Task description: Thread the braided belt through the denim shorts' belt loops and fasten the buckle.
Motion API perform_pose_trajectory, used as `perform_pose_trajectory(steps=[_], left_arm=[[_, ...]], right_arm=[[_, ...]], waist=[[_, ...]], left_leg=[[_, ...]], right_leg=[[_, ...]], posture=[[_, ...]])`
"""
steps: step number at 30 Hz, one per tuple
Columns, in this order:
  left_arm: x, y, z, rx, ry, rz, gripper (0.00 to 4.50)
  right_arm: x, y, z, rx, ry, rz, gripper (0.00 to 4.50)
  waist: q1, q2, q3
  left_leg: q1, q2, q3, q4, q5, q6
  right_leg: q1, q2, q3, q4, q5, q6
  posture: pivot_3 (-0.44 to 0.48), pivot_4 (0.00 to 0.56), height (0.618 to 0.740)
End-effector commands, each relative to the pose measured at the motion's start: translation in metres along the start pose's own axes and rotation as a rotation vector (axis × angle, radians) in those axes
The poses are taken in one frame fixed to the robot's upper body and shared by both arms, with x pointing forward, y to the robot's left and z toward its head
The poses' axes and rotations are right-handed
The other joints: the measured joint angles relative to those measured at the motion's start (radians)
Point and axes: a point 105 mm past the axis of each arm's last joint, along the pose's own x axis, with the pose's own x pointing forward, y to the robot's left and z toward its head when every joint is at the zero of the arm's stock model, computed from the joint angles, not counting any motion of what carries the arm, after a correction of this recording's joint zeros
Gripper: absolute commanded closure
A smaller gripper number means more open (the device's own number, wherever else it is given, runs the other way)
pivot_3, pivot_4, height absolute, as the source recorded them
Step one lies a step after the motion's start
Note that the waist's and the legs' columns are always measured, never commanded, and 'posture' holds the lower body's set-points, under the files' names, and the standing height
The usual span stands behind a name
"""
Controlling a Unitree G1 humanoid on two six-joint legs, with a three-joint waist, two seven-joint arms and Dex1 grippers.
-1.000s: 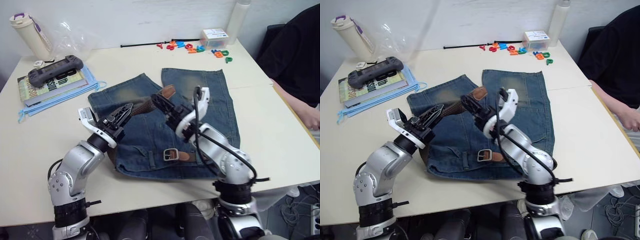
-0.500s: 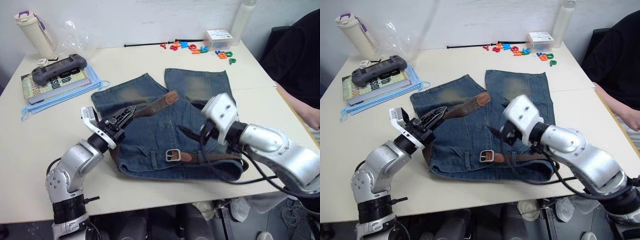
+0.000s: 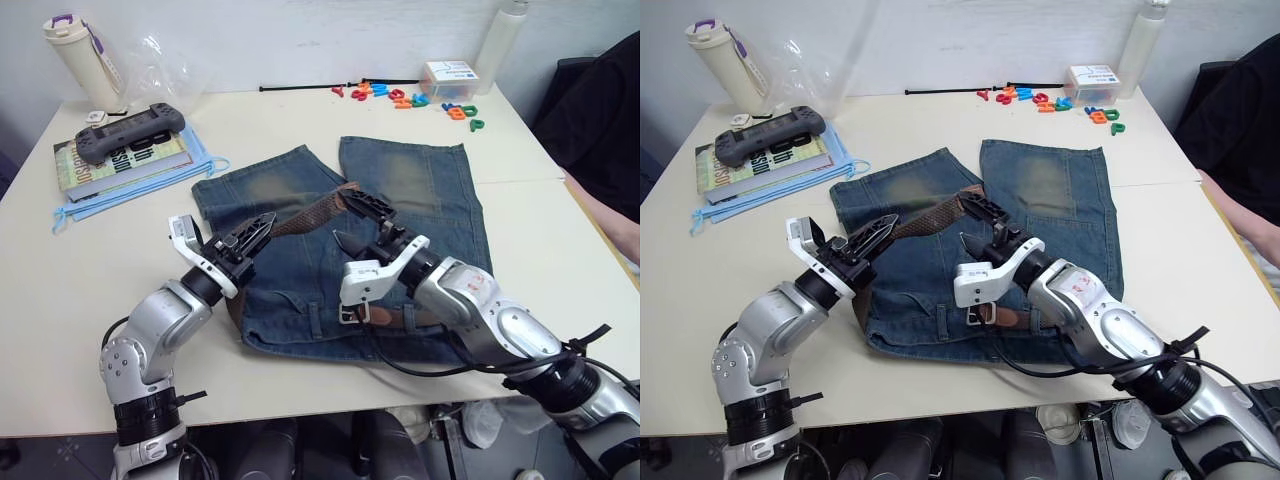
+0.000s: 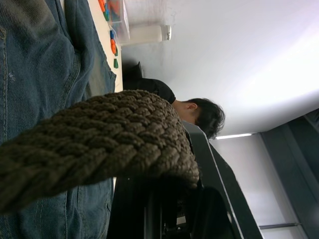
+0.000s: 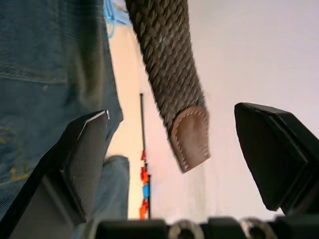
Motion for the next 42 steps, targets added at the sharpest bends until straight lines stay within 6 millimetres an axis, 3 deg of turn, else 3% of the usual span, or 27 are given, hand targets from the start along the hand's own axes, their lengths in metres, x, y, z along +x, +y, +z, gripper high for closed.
perform_pose_trajectory(steps=[1,3,6,13,20,21,22,23,27,28,32,34,42], left_arm=[[0.002,-0.015,-0.003,0.033,0.016,-0.057,4.50],[0.001,-0.015,-0.004,0.032,0.017,-0.058,4.50],[0.001,-0.016,-0.005,0.031,0.017,-0.063,4.50],[0.001,-0.016,-0.006,0.040,0.028,-0.067,4.50],[-0.001,-0.025,-0.001,0.096,0.036,-0.096,4.50],[-0.002,-0.026,0.001,0.109,0.032,-0.090,4.05],[-0.003,-0.026,0.003,0.117,0.026,-0.086,4.05],[-0.004,-0.028,0.006,0.117,0.005,-0.089,3.42],[-0.012,-0.034,0.015,0.146,-0.035,-0.105,2.12],[-0.014,-0.036,0.015,0.149,-0.035,-0.129,2.12],[-0.037,-0.040,-0.038,0.274,0.241,-0.190,2.12],[-0.043,-0.036,-0.048,0.263,0.277,-0.183,2.12],[-0.043,-0.023,-0.044,0.210,0.211,-0.116,2.12]], right_arm=[[0.003,-0.017,-0.008,-0.067,0.021,-0.078,0.19],[0.004,-0.016,-0.012,-0.076,0.039,-0.078,0.19],[0.003,-0.011,-0.016,-0.082,0.047,-0.063,1.04],[0.000,-0.008,-0.010,-0.056,0.013,-0.046,4.47],[0.001,-0.008,-0.002,0.012,-0.017,-0.003,4.47],[0.001,-0.006,-0.002,0.024,-0.018,0.020,4.50],[0.002,-0.003,-0.001,0.033,-0.017,0.045,4.50],[0.002,-0.001,-0.001,0.039,-0.016,0.064,4.50],[0.003,0.019,-0.010,0.126,0.069,0.214,4.50],[0.003,0.022,-0.010,0.140,0.080,0.238,4.50],[0.017,0.016,-0.005,0.288,0.139,0.236,4.50],[0.023,0.011,-0.003,0.332,0.157,0.223,4.50],[0.035,-0.008,-0.001,0.410,0.184,0.169,4.50]], waist=[[0.000,0.000,0.000],[-0.001,0.000,0.000],[-0.003,0.000,0.000],[-0.004,0.000,0.000],[-0.005,0.000,0.000],[-0.005,0.000,0.000],[-0.005,0.000,0.000],[-0.005,0.000,0.000],[-0.005,0.000,0.000],[-0.005,0.000,0.000],[-0.023,-0.001,0.000],[-0.023,-0.001,0.000],[-0.007,0.000,0.000]], left_leg=[[0.000,0.000,0.000,0.000,0.000,0.000],[0.000,0.000,0.000,0.000,0.000,0.000],[0.000,0.000,0.000,0.000,0.000,0.000],[0.000,0.000,0.000,0.001,0.000,0.000],[-0.001,0.001,0.000,0.004,-0.001,-0.001],[-0.001,0.001,0.000,0.005,-0.001,-0.001],[-0.001,0.001,0.000,0.005,-0.001,-0.001],[-0.001,0.001,0.000,0.005,-0.001,-0.002],[-0.001,0.001,0.000,0.006,-0.001,-0.002],[-0.001,0.001,0.000,0.006,-0.001,-0.002],[-0.002,0.002,0.000,0.006,-0.002,-0.003],[-0.002,0.002,0.000,0.006,-0.002,-0.003],[-0.002,0.001,-0.001,0.006,-0.002,-0.003]], right_leg=[[0.000,0.000,0.000,0.000,0.000,0.000],[0.000,0.000,0.000,0.000,0.000,0.000],[0.000,0.000,0.000,0.001,0.000,0.000],[-0.001,0.001,0.000,0.002,0.000,0.000],[-0.001,0.001,0.000,0.004,-0.001,-0.001],[-0.002,0.001,0.001,0.005,-0.001,-0.001],[-0.002,0.001,0.001,0.005,-0.001,-0.002],[-0.002,0.001,0.001,0.006,-0.001,-0.002],[-0.002,0.001,0.000,0.006,-0.001,-0.002],[-0.002,0.001,0.001,0.007,-0.001,-0.002],[-0.005,0.003,0.002,0.009,-0.002,-0.004],[-0.006,0.002,0.002,0.010,-0.003,-0.006],[-0.005,0.002,0.001,0.011,-0.003,-0.006]], posture=[[0.000,0.150,0.659],[0.000,0.150,0.659],[0.000,0.150,0.659],[0.000,0.150,0.659],[0.000,0.150,0.659],[0.000,0.150,0.659],[0.000,0.150,0.659],[0.000,0.150,0.659],[0.000,0.150,0.659],[0.000,0.150,0.659],[0.000,0.150,0.659],[0.000,0.150,0.659],[0.000,0.150,0.659]])
